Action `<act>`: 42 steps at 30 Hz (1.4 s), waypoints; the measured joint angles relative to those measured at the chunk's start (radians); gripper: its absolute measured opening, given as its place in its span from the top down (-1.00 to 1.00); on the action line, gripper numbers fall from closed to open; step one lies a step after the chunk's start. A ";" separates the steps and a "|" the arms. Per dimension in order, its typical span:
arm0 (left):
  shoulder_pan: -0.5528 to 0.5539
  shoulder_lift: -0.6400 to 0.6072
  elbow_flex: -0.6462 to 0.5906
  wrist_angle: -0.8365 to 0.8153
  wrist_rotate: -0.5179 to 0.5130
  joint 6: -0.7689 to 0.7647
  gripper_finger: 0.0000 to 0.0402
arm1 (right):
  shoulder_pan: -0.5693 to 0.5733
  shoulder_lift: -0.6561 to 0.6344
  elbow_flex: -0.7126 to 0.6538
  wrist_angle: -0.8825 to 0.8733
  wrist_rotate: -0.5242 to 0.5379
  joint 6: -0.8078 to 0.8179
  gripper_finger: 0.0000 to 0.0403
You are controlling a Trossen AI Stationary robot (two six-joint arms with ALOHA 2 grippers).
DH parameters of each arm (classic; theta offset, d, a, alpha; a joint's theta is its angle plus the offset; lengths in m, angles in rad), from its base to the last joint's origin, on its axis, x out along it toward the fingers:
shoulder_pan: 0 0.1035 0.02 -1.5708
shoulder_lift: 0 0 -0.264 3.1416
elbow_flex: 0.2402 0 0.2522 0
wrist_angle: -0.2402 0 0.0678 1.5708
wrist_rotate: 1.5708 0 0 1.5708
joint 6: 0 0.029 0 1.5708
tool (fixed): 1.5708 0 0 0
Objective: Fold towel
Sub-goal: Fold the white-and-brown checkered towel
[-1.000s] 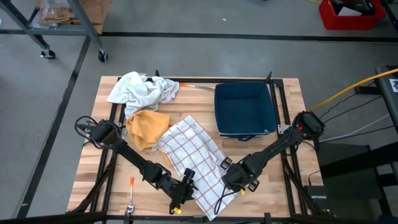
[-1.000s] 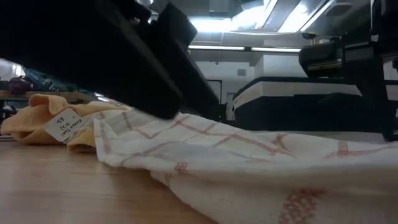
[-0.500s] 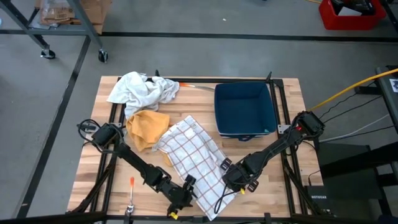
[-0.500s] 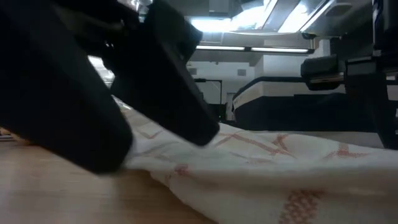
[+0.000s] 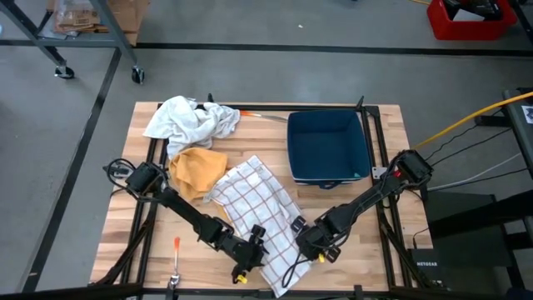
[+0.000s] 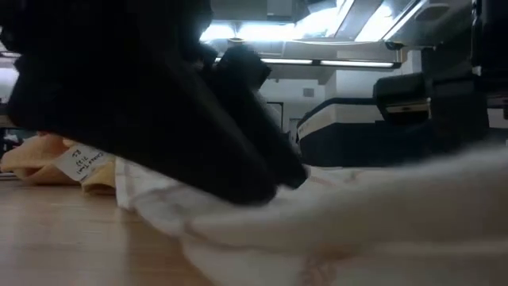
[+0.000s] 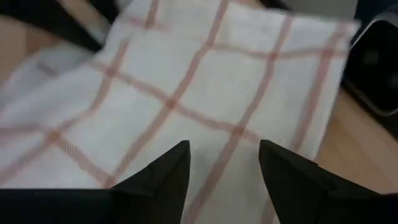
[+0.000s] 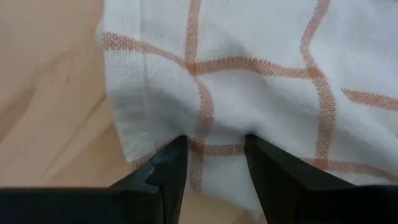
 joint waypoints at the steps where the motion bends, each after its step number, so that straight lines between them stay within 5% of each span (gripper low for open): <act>1: -0.004 0.000 0.000 -0.020 0.000 -0.016 0.08 | 0.000 0.005 0.000 0.018 0.000 0.006 0.17; 15: -0.095 -0.006 0.000 -0.091 -0.006 -0.084 0.08 | 0.000 0.020 0.004 0.078 -0.044 0.038 0.17; 23: -0.101 -0.042 0.052 -0.066 -0.109 -0.043 0.08 | 0.000 0.022 0.090 0.044 -0.045 0.038 0.17; 42: -0.156 -0.003 0.068 -0.073 -0.059 -0.021 0.08 | 0.071 0.058 0.140 0.033 -0.070 0.037 0.17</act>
